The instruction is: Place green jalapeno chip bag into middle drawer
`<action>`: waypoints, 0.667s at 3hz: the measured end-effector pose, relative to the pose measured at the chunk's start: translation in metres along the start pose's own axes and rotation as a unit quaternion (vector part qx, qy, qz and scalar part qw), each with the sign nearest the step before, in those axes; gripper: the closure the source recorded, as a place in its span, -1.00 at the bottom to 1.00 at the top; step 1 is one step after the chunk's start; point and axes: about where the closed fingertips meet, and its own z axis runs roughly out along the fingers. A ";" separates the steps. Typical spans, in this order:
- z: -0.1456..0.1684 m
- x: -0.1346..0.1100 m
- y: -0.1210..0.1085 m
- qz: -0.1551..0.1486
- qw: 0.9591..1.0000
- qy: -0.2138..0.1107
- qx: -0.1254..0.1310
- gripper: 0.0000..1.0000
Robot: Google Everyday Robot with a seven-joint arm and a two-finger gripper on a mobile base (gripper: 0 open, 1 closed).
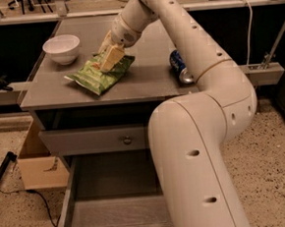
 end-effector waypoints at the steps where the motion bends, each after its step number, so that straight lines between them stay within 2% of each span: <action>1: 0.000 0.000 0.000 0.000 1.000 0.000 0.000 0.39; 2: 0.000 0.000 0.000 0.000 1.000 0.000 0.000 0.86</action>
Offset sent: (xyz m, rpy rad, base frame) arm 0.0000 0.0000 0.0000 0.0000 0.0000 0.0000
